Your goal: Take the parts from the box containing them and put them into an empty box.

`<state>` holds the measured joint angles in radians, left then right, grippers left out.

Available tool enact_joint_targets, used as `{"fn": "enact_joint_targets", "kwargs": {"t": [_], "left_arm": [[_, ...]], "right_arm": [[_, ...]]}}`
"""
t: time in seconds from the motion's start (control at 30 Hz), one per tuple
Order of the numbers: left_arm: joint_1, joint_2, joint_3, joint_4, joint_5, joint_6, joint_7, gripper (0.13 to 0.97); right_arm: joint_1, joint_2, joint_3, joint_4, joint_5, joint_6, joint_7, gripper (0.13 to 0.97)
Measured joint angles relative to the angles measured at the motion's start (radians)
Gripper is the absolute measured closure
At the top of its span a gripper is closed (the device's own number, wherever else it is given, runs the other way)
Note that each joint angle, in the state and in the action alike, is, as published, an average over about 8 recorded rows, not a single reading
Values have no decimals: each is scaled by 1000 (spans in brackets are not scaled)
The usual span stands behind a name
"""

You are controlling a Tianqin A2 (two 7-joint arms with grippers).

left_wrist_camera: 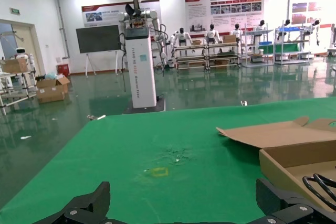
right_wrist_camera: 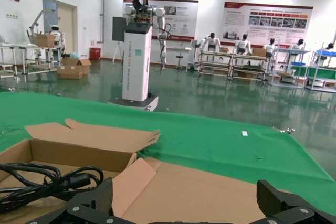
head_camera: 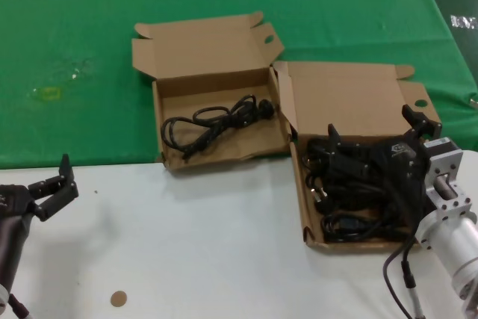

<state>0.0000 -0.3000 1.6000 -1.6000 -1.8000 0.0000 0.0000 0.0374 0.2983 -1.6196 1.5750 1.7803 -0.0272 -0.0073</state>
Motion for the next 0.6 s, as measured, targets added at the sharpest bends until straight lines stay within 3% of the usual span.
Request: {"fn": "enact_joint_targets", "kwargs": {"t": [0.6], "left_arm": [[0,0,0,0,0,0,0,132]], "right_arm": [[0,0,0,0,0,0,0,129]]}}
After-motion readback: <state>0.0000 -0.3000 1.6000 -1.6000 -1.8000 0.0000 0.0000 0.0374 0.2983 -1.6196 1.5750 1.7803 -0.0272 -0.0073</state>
